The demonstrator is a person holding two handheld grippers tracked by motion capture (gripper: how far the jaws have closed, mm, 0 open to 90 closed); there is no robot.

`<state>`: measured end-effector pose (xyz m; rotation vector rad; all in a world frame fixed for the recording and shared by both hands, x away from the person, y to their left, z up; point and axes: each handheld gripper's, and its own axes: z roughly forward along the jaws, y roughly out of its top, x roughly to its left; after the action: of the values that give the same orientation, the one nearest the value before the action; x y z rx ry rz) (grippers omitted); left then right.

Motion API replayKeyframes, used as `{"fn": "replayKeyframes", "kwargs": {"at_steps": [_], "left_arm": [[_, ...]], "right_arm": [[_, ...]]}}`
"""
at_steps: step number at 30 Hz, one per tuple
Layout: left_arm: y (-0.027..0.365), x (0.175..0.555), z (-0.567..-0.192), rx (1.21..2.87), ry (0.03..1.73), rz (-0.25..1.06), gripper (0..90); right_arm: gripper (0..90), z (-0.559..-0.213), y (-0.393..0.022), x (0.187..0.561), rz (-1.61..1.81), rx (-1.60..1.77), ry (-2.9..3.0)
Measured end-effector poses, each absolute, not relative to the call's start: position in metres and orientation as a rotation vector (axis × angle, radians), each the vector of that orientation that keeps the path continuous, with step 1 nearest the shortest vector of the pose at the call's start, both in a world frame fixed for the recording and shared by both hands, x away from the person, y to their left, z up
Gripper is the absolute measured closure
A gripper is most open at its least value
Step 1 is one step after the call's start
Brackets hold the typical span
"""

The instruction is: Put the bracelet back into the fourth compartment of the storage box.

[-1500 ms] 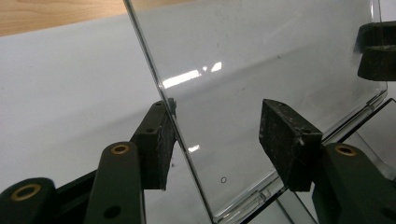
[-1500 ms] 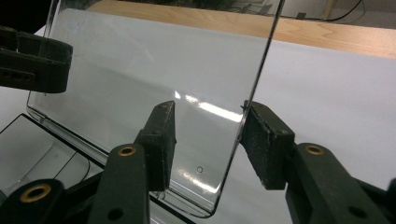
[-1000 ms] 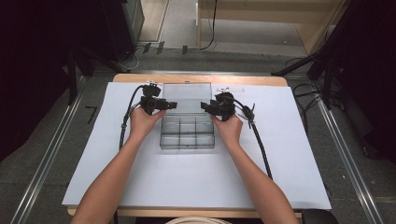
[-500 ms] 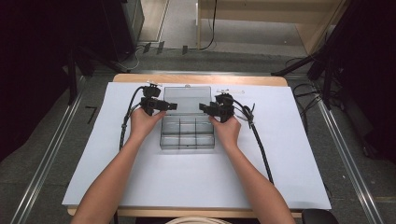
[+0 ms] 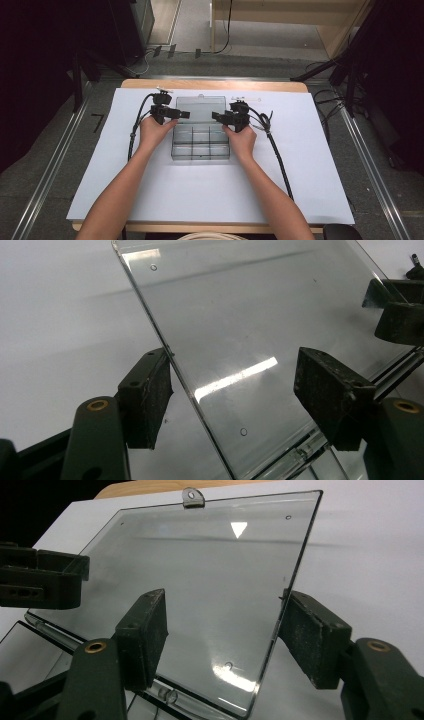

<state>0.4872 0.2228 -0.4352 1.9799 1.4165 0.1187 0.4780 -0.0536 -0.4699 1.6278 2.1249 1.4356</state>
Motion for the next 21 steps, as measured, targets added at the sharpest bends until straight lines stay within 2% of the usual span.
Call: {"fn": "replayKeyframes", "kwargs": {"at_steps": [21], "left_arm": [[0.2248, 0.4905, -0.4403, 1.964, 1.465, 0.056, 28.7]], "right_arm": [[31.3, -0.4755, -0.0539, 0.4809, 1.453, 1.676, 2.155]]}}
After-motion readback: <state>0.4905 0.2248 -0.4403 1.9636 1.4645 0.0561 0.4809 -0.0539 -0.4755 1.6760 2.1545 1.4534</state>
